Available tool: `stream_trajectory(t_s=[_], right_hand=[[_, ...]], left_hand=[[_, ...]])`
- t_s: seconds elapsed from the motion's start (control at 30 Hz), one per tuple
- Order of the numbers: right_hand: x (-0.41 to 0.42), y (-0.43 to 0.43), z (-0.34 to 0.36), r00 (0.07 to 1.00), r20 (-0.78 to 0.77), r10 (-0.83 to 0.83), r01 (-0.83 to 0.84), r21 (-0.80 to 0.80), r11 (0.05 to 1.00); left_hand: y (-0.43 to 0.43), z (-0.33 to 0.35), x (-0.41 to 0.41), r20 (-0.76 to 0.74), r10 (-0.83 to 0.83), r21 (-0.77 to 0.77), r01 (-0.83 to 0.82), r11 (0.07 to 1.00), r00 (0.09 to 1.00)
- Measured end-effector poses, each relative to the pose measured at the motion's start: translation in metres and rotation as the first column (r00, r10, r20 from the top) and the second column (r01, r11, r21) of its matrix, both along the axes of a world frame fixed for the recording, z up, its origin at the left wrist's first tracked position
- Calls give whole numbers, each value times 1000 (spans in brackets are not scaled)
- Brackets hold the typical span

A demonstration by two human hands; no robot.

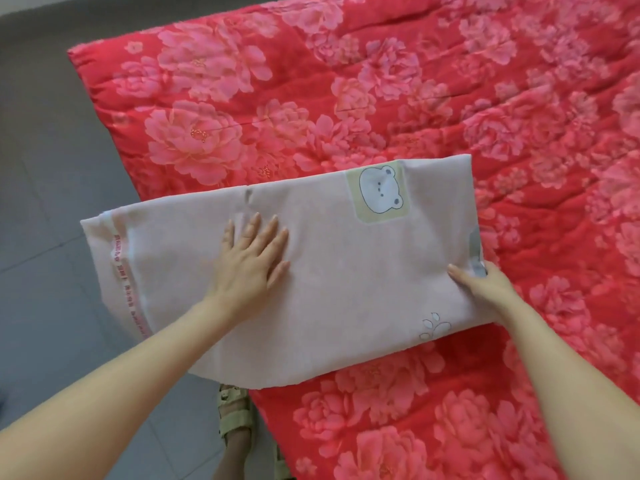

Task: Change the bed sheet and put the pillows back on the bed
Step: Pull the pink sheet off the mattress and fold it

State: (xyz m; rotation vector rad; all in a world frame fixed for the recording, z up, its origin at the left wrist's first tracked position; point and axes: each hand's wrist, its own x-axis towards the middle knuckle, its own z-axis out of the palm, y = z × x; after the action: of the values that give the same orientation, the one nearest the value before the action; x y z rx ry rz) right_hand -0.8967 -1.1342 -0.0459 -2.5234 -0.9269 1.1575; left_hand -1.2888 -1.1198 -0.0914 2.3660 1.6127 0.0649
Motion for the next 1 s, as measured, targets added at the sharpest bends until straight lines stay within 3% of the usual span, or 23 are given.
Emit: stream_trajectory(t_s=[0.17, 0.23, 0.43, 0.53, 0.63, 0.7, 0.77, 0.87, 0.93, 1.0], right_hand=[[13, 3, 14, 975, -192, -114, 105, -54, 993], [15, 2, 21, 967, -202, -153, 159, 16, 987], [1, -5, 111, 974, -168, -154, 207, 373, 904], [26, -10, 163, 964, -173, -202, 260, 445, 857], [68, -8, 181, 955, -20, -295, 268, 476, 837], [86, -7, 169, 923, 226, -313, 192, 435, 880], [66, -12, 154, 890, 429, -152, 26, 284, 958], [6, -16, 143, 808, 581, 101, -235, 160, 959], [-26, -17, 144, 723, 664, 191, -390, 164, 906], [-62, -19, 152, 588, 774, 233, -575, 198, 794]], left_hand=[[-6, -19, 22, -131, 127, -106, -141, 984, 983], [-4, -18, 21, -147, 121, -118, -139, 983, 982], [-13, 25, 35, -147, 145, -120, -163, 979, 979], [-14, 63, 68, -62, 161, -123, -168, 978, 985], [5, 69, 114, 4, 32, -110, -31, 993, 999], [14, 55, 136, -67, -113, -226, 95, 970, 991], [13, 39, 140, -161, -227, -361, 157, 919, 960], [-10, 30, 108, -180, -276, -361, 197, 911, 944], [-32, 31, 69, -77, -188, -298, 157, 942, 979], [-53, 34, 31, 153, 19, -197, 12, 980, 988]])
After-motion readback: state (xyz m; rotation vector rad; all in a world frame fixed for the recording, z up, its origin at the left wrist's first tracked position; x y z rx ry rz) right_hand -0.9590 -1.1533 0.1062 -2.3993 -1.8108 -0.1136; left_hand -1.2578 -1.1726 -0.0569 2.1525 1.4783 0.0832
